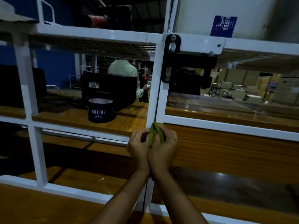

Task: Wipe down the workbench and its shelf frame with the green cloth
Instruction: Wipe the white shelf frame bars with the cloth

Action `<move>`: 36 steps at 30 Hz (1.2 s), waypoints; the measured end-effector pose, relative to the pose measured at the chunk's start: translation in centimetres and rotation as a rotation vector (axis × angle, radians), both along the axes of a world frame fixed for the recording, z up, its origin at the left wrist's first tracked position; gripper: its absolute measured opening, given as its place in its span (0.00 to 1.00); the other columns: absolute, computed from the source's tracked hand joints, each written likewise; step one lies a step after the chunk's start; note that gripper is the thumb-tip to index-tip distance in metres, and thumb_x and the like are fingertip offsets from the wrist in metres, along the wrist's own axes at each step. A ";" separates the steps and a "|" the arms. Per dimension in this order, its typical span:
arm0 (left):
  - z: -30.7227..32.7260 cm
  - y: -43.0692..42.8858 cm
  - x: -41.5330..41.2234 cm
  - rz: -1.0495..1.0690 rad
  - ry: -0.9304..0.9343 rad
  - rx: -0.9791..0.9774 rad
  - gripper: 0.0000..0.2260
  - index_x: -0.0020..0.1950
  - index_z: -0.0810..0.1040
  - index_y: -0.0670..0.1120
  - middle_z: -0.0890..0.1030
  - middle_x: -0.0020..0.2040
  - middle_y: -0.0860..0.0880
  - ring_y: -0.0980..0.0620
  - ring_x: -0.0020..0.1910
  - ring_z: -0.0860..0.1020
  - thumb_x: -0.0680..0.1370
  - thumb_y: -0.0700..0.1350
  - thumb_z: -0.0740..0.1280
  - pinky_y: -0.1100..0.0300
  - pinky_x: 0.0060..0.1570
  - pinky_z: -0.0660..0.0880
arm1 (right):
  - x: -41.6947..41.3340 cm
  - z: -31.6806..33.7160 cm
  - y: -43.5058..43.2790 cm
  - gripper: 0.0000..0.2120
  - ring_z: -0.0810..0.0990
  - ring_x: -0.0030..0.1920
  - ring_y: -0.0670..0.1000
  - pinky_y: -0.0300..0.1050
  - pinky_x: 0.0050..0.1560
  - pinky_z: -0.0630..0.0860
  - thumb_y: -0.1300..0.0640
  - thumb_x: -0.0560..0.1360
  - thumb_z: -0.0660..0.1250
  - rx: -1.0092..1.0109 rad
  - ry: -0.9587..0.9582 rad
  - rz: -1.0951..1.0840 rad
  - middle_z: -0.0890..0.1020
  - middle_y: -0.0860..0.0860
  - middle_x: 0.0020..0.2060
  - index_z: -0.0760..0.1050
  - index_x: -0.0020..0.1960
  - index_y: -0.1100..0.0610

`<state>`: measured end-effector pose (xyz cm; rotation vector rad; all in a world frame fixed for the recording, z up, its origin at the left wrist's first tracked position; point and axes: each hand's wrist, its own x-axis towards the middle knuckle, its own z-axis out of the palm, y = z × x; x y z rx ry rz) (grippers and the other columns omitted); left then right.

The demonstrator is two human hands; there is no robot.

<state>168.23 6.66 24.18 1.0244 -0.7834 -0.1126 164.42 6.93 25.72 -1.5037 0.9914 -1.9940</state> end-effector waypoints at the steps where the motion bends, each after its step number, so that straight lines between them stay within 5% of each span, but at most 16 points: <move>1: 0.9 -0.3 0.0 0.035 -0.101 -0.038 0.09 0.45 0.81 0.46 0.81 0.43 0.50 0.60 0.43 0.80 0.74 0.32 0.70 0.67 0.43 0.76 | -0.3 1.1 0.0 0.11 0.78 0.51 0.42 0.30 0.52 0.75 0.69 0.75 0.68 -0.035 -0.023 -0.008 0.79 0.51 0.52 0.81 0.55 0.60; 6: 6.3 -2.4 -1.2 0.165 -0.330 -0.193 0.05 0.48 0.83 0.40 0.81 0.45 0.48 0.59 0.44 0.77 0.74 0.34 0.72 0.68 0.44 0.74 | -2.4 6.5 -1.7 0.12 0.78 0.50 0.45 0.21 0.52 0.66 0.68 0.76 0.67 -0.212 0.035 -0.151 0.82 0.54 0.51 0.82 0.57 0.61; 11: 4.3 -3.0 -2.6 0.170 -0.412 -0.205 0.07 0.55 0.81 0.39 0.78 0.51 0.47 0.50 0.52 0.76 0.78 0.37 0.69 0.59 0.51 0.75 | -4.9 5.3 -3.0 0.13 0.73 0.52 0.48 0.20 0.55 0.59 0.63 0.74 0.67 -0.362 0.397 -0.256 0.82 0.54 0.52 0.82 0.57 0.59; 18: 1.1 -2.7 -4.1 0.295 -0.671 -0.094 0.19 0.70 0.72 0.38 0.72 0.67 0.41 0.50 0.67 0.67 0.80 0.44 0.64 0.64 0.67 0.65 | -7.1 3.1 -4.2 0.19 0.71 0.56 0.53 0.46 0.49 0.76 0.58 0.77 0.64 -0.506 0.762 -0.331 0.80 0.55 0.62 0.77 0.66 0.60; 23: 1.4 -3.6 -5.6 0.303 -0.828 -0.044 0.22 0.70 0.72 0.39 0.71 0.67 0.40 0.42 0.64 0.69 0.77 0.41 0.68 0.64 0.68 0.60 | -10.3 2.8 -5.7 0.19 0.74 0.55 0.56 0.51 0.48 0.78 0.60 0.75 0.61 -0.571 0.712 -0.356 0.81 0.59 0.60 0.78 0.64 0.63; 26: 1.6 -4.2 -7.3 0.261 -0.933 -0.079 0.26 0.70 0.73 0.38 0.69 0.68 0.43 0.42 0.65 0.68 0.72 0.36 0.74 0.56 0.67 0.67 | -13.2 2.3 -6.7 0.18 0.74 0.56 0.58 0.52 0.49 0.78 0.62 0.75 0.63 -0.574 0.678 -0.397 0.81 0.61 0.58 0.78 0.63 0.65; 30: 2.4 -4.7 -9.9 0.212 -0.967 -0.163 0.20 0.67 0.75 0.37 0.75 0.64 0.39 0.43 0.65 0.70 0.76 0.41 0.69 0.44 0.60 0.74 | -16.3 1.8 -7.6 0.20 0.74 0.59 0.59 0.55 0.53 0.78 0.67 0.71 0.67 -0.563 0.659 -0.432 0.80 0.62 0.59 0.78 0.63 0.65; 36: 3.3 -5.0 -10.8 0.192 -1.098 -0.154 0.18 0.65 0.76 0.36 0.77 0.62 0.37 0.43 0.63 0.70 0.77 0.42 0.65 0.44 0.61 0.73 | -17.9 2.0 -6.7 0.21 0.74 0.67 0.57 0.58 0.72 0.64 0.62 0.74 0.66 -0.442 0.744 -0.486 0.78 0.59 0.63 0.74 0.67 0.63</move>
